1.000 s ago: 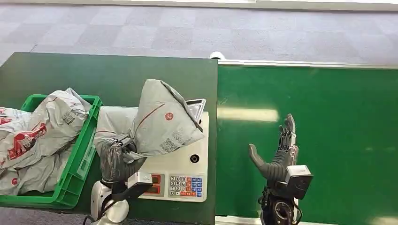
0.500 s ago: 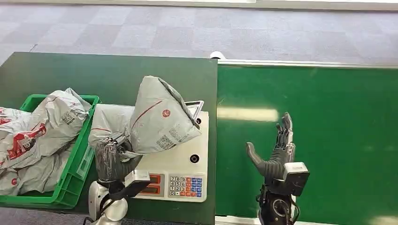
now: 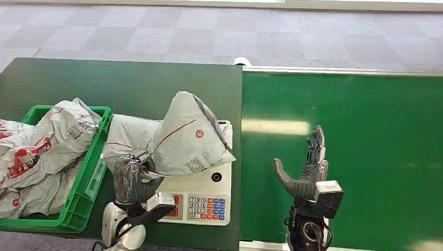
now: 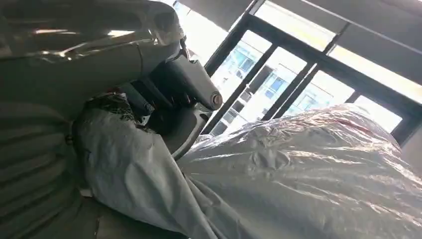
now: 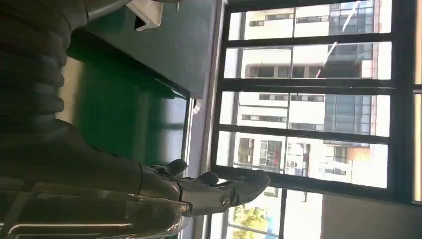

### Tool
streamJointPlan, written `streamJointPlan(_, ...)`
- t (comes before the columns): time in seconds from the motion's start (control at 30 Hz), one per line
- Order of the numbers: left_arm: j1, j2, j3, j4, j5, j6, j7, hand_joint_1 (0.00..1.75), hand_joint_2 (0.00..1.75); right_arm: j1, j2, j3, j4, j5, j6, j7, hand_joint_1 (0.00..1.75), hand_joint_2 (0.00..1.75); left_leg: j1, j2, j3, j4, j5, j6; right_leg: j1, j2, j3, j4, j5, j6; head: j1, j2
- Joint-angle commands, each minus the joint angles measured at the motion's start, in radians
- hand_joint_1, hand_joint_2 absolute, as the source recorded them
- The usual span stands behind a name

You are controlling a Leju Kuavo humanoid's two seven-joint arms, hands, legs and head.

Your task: Moved the parcel from conveyor to table for the left to box.

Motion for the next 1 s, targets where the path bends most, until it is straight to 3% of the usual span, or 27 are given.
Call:
streamJointPlan(0.03,-0.037,0.165,-0.336,0.169,-0.249,-0.206,0.179,1.75,1.75,-0.080,-0.028,-0.002,0.100,-0.006,0.026,-0.006,0.00,1.75,-0.002,-0.003,0.005,-0.004,0.002,0.004,-0.001,-0.004,0.005,-0.003,0.000,-0.002,0.000,0.000)
streamJointPlan(0.37,-0.054,0.211,-0.385,0.225,-0.276,-0.497,0.231,1.75,1.75,-0.055,-0.021,-0.040,0.062,0.009,0.050,-0.002,0.00,1.75,-0.001,-0.002,0.004,-0.002,0.001,0.002,-0.001,-0.002,0.004,-0.002,0.000,-0.001,0.000,0.000)
streamJointPlan(0.57,-0.058,0.213,-0.384,0.251,-0.294,-0.574,0.248,1.75,1.75,-0.050,-0.014,-0.051,0.053,0.016,0.057,0.004,0.00,1.75,-0.002,-0.005,0.006,-0.003,0.002,0.003,-0.001,-0.005,0.008,-0.002,0.001,-0.001,0.000,0.000)
streamJointPlan(1.0,-0.060,0.222,-0.383,0.252,-0.294,-0.601,0.248,1.75,1.75,-0.027,0.003,-0.068,0.014,0.031,0.064,0.023,0.00,1.75,-0.002,-0.008,0.015,-0.003,0.002,0.002,-0.002,-0.008,0.019,-0.002,-0.001,0.000,0.000,0.000)
